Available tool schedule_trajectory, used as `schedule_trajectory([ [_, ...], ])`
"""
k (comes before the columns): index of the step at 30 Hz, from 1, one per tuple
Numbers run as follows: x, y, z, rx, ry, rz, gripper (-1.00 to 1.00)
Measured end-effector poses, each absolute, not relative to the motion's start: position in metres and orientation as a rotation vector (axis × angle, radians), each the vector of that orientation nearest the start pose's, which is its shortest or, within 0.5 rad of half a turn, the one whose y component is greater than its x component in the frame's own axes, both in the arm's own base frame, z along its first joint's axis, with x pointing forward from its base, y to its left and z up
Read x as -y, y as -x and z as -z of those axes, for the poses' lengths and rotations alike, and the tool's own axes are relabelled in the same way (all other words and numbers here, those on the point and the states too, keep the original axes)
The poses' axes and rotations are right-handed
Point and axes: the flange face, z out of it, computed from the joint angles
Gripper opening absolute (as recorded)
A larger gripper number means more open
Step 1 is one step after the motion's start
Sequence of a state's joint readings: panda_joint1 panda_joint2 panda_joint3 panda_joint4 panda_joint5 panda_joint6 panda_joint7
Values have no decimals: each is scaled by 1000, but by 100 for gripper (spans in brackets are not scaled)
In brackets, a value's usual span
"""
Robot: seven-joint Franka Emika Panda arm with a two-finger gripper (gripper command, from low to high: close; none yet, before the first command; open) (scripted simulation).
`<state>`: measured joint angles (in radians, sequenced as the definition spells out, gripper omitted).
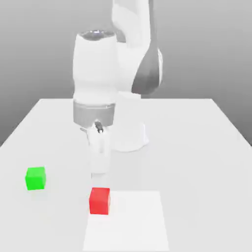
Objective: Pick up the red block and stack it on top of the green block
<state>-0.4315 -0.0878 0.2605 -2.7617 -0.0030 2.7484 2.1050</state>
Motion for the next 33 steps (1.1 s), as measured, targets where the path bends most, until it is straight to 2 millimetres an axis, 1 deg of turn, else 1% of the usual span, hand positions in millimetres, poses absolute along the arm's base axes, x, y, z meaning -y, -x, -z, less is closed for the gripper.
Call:
schedule_trajectory([
  [2,71,-376,-223,-2898,1167,33,0],
  [3,72,-372,-213,-2922,1128,16,0],
  [5,72,-371,-194,-2938,1098,5,0],
  [9,70,-369,-156,-2942,1095,0,0],
  [10,70,-368,-148,-2943,1096,0,-100],
  [15,70,-369,-148,-2940,1095,1,-100],
  [16,70,-368,-144,-2941,1096,1,-100],
  [17,70,-369,-147,-2941,1095,1,-100],
  [19,70,-370,-162,-2940,1093,2,-100],
  [23,69,-369,-197,-2940,1099,3,-100],
  [25,76,-367,-209,-2934,1123,5,-100],
  [26,91,-364,-213,-2941,1107,6,-100],
  [27,126,-354,-217,-2975,1017,7,-100],
  [28,151,-345,-220,-2994,963,8,-100],
  [30,186,-328,-226,-3010,918,8,-100],
  [33,232,-299,-236,-3023,868,7,-100],
])
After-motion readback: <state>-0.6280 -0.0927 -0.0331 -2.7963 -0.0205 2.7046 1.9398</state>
